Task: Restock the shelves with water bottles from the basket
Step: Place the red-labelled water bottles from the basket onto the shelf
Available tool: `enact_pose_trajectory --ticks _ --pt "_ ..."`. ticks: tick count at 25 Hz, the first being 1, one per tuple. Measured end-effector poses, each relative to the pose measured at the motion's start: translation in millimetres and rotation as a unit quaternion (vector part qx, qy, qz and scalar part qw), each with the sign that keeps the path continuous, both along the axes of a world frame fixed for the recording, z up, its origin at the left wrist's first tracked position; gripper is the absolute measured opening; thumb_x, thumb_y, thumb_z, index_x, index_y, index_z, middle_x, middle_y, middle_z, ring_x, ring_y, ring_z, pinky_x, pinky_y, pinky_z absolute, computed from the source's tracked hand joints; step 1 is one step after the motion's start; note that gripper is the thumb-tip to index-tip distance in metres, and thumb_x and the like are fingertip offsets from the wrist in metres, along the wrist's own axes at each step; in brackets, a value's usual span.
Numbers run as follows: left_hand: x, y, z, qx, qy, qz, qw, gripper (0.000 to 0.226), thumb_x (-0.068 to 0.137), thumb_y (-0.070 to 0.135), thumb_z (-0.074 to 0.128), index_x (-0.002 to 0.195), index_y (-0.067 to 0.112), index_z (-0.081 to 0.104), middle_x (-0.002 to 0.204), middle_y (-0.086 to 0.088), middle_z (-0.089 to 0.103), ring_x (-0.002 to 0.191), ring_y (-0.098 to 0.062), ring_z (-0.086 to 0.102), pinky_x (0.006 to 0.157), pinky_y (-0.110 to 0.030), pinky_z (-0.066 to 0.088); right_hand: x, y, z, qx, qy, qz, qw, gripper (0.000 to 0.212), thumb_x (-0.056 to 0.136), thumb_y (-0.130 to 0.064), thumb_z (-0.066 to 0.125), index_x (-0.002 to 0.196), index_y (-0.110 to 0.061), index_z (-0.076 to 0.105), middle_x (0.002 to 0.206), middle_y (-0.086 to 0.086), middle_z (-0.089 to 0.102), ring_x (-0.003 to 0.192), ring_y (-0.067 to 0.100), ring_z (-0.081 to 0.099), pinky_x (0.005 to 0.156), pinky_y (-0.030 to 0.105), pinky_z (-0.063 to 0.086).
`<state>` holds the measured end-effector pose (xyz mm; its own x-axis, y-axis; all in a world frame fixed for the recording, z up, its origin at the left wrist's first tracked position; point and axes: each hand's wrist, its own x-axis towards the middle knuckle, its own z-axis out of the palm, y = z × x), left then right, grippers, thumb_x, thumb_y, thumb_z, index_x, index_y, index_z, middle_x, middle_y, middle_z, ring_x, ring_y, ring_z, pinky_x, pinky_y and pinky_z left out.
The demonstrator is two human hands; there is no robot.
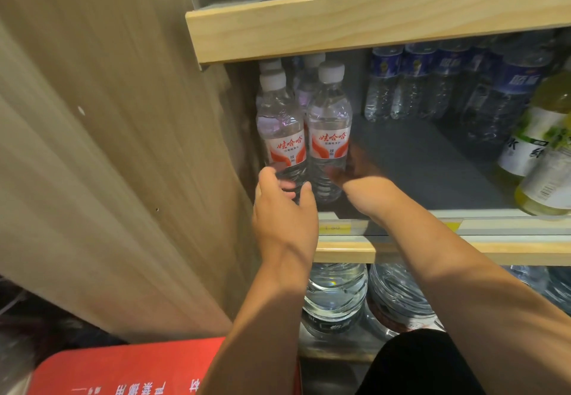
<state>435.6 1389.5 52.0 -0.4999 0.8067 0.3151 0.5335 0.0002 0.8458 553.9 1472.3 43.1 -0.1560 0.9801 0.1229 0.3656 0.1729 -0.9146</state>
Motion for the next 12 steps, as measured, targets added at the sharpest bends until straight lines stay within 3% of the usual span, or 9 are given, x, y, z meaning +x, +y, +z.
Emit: enact_pose_trajectory --ticks 2,7,10,12 --pt "-5.6 4.3 1.1 -0.023 0.020 -0.007 1.000 0.016 0.087 0.020 0.063 0.101 0.016 0.060 0.097 -0.004 0.062 0.084 -0.022 0.061 0.083 -0.039 0.049 0.1 0.6 -0.1 -0.001 -0.005 -0.001 1.000 0.056 0.091 -0.029 0.062 0.142 -0.029 0.039 0.138 -0.004 0.054 0.125 0.020 0.052 0.105 0.043 0.042" --pt "-18.5 14.5 -2.6 -0.066 0.052 -0.007 0.996 0.021 0.091 0.008 0.054 0.107 0.006 0.066 0.111 -0.015 0.058 0.101 -0.031 0.058 0.093 -0.032 0.040 1.5 2.7 1.4 -0.016 -0.014 0.000 1.000 0.058 0.091 -0.028 0.062 0.143 -0.028 0.037 0.139 -0.002 0.054 0.126 0.023 0.051 0.107 0.049 0.040" --pt "-20.2 17.3 -3.9 -0.075 0.043 -0.010 0.996 0.021 0.090 0.008 0.054 0.106 0.005 0.067 0.113 -0.015 0.056 0.100 -0.031 0.058 0.093 -0.031 0.041 -0.9 3.6 2.4 -0.013 -0.013 0.007 1.000 0.057 0.091 -0.024 0.063 0.143 -0.027 0.038 0.139 -0.002 0.054 0.126 0.022 0.051 0.106 0.045 0.041" --pt "-19.1 18.1 -3.2 -0.082 0.052 -0.004 0.995 0.022 0.090 0.008 0.054 0.107 0.005 0.066 0.115 -0.015 0.055 0.101 -0.031 0.057 0.093 -0.030 0.038 -3.4 3.6 2.8 -0.007 -0.021 0.005 1.000 0.057 0.090 -0.022 0.065 0.141 -0.026 0.040 0.136 -0.003 0.056 0.123 0.020 0.054 0.101 0.036 0.043"
